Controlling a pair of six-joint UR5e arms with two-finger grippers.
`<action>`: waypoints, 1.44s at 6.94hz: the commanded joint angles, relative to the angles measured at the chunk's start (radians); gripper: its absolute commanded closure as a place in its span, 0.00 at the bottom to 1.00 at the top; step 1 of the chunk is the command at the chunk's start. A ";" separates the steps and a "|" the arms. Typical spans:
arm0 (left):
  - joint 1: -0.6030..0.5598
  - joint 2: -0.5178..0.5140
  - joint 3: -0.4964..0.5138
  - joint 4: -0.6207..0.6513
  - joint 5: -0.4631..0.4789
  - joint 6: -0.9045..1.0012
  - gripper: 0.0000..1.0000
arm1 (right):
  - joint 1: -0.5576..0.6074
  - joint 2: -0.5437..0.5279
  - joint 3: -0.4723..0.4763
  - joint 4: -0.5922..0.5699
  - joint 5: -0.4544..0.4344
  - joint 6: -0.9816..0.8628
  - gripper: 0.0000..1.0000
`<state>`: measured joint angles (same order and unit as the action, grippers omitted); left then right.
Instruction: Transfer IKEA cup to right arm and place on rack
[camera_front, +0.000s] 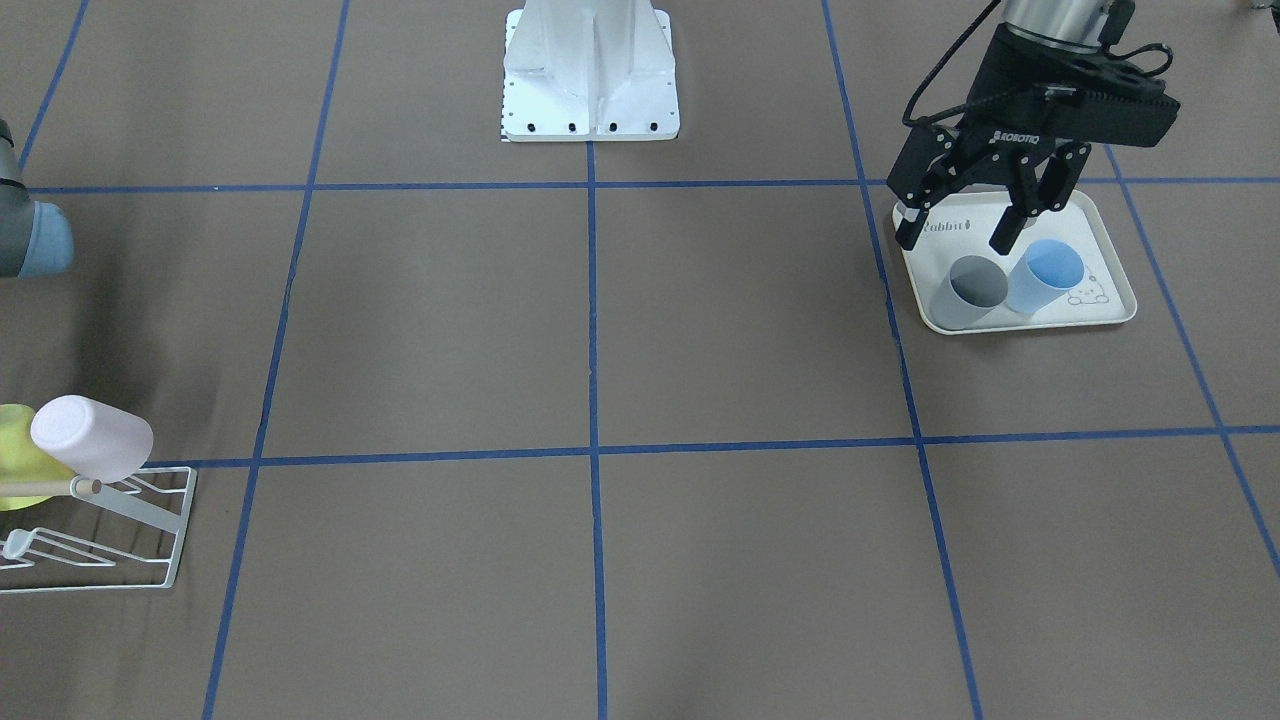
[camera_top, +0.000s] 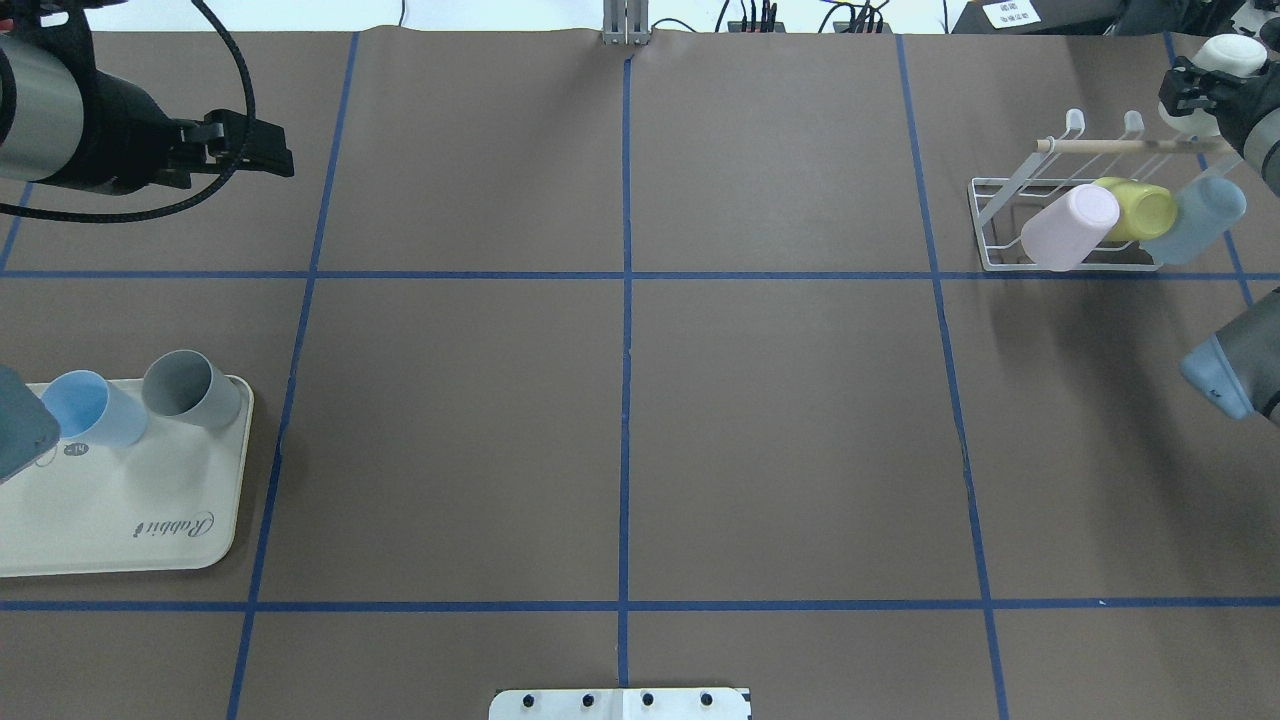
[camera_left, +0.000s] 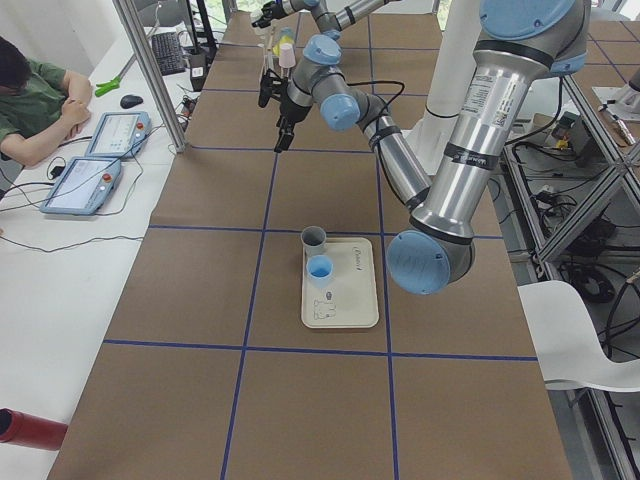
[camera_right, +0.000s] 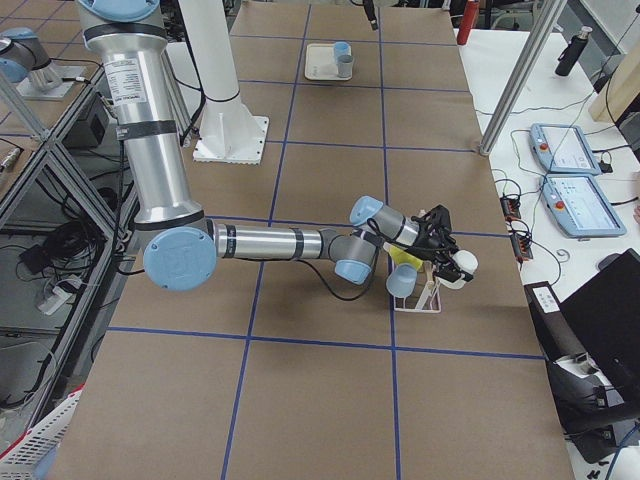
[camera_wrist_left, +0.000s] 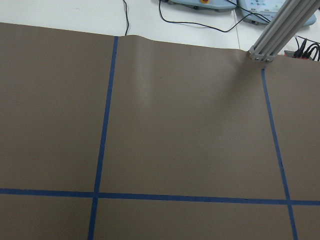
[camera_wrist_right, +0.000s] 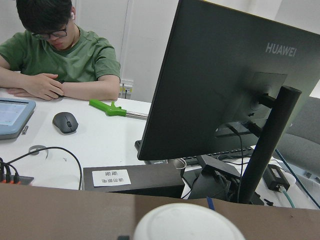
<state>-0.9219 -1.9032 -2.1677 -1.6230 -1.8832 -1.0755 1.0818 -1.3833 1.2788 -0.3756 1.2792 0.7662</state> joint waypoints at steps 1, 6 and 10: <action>0.000 0.000 -0.001 0.000 -0.001 -0.003 0.00 | 0.000 0.001 -0.007 0.000 -0.001 -0.001 0.21; -0.003 0.001 -0.003 0.000 -0.002 -0.006 0.00 | 0.039 0.001 0.039 0.001 0.113 -0.013 0.00; -0.092 0.031 0.000 0.002 -0.106 0.061 0.00 | 0.222 -0.005 0.180 -0.041 0.391 0.022 0.00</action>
<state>-0.9844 -1.8933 -2.1686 -1.6226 -1.9598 -1.0580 1.2762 -1.3907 1.4141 -0.3944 1.6242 0.7650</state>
